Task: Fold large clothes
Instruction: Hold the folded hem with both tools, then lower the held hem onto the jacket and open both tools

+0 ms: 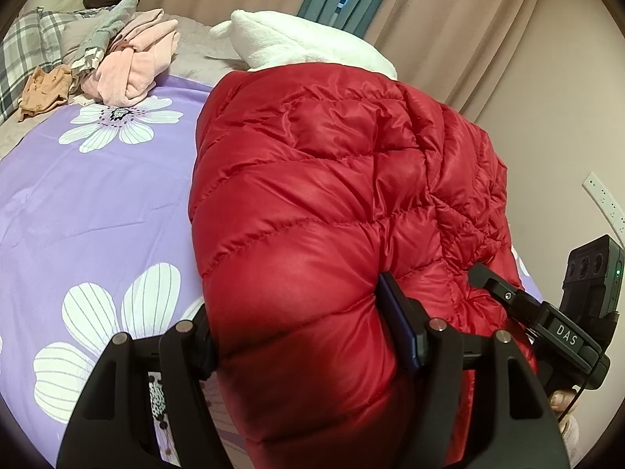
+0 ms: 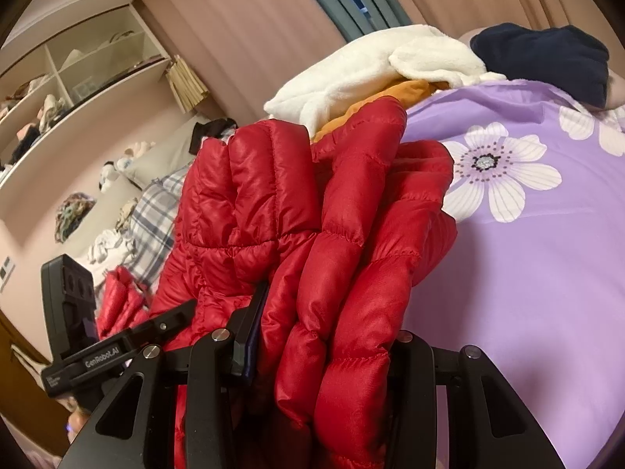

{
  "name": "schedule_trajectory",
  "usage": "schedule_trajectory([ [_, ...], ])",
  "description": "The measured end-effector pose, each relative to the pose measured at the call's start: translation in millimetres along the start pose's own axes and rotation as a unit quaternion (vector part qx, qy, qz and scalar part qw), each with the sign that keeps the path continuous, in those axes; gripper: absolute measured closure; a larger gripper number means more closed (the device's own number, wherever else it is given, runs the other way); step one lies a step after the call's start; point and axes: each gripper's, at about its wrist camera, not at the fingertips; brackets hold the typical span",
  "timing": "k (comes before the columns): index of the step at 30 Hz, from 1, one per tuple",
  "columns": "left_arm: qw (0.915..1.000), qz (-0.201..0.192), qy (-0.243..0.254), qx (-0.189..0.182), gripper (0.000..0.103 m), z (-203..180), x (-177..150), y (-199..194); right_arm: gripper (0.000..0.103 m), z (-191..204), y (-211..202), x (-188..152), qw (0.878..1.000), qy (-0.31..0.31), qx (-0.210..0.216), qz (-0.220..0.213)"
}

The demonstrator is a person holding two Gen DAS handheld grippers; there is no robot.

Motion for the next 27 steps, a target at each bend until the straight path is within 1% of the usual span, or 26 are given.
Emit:
schedule_trajectory([
  [5, 1.0000, 0.000, -0.002, 0.001, 0.035, 5.5, 4.8, 5.4, 0.060, -0.1, 9.0, 2.1, 1.000, 0.002, 0.003, -0.001],
  [14, 0.9998, 0.010, -0.012, 0.010, 0.035, 21.3, 14.5, 30.5, 0.060, -5.2, 29.5, 2.9, 1.000, 0.014, 0.004, 0.009],
  [17, 0.9996, 0.019, -0.016, 0.013, 0.035, 25.5, 12.5, 38.7, 0.060, -8.6, 37.1, -0.1, 1.000, 0.025, 0.001, 0.019],
  [23, 0.9995, 0.023, -0.013, 0.017, 0.034, 26.4, 8.1, 44.0, 0.060, -12.3, 42.1, -5.0, 0.999, 0.038, -0.002, 0.031],
  [27, 0.9993, 0.029, -0.012, 0.021, 0.033, 25.3, 3.9, 47.3, 0.057, -16.6, 44.8, -9.7, 0.998, 0.050, -0.008, 0.042],
])
Point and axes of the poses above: each gripper's, at about its wrist camera, not at the fingertips, and y roughly the way its jaws point, z to its left, x to its top, and after that the axes turned 7 degrees about z, right-handed
